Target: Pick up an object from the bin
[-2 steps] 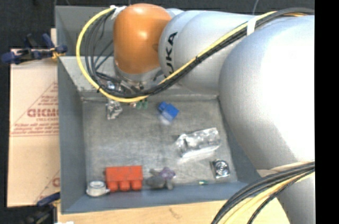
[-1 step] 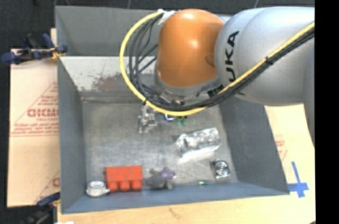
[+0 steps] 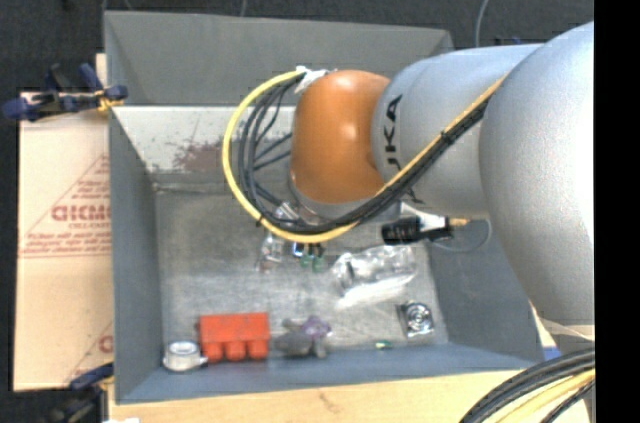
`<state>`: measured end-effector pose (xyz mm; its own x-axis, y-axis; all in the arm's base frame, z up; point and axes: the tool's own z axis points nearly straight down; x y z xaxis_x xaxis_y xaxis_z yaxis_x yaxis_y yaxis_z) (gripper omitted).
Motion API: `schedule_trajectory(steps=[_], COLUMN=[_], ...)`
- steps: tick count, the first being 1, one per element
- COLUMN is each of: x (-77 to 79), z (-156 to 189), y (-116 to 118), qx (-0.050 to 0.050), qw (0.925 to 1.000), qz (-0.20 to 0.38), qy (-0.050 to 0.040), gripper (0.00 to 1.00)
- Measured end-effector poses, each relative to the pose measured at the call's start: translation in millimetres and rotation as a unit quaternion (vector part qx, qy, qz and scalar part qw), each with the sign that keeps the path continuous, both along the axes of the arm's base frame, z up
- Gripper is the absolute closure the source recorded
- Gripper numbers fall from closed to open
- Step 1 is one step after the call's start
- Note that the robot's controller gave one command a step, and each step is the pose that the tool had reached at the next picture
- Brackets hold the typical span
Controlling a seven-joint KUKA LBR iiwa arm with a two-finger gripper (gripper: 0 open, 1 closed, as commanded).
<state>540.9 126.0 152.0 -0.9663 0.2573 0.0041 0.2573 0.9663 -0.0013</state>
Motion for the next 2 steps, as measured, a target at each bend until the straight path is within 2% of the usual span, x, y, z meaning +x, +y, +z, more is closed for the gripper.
schedule_trajectory(steps=[1,2], x=[6.0,6.1], z=[9.6,9.4], y=[-175.1,-170.1], qx=[-0.002,-0.001], qw=[1.0000,1.0000], qz=[0.002,0.005], qy=[-0.0046,-0.0044], gripper=[1.00,0.00])
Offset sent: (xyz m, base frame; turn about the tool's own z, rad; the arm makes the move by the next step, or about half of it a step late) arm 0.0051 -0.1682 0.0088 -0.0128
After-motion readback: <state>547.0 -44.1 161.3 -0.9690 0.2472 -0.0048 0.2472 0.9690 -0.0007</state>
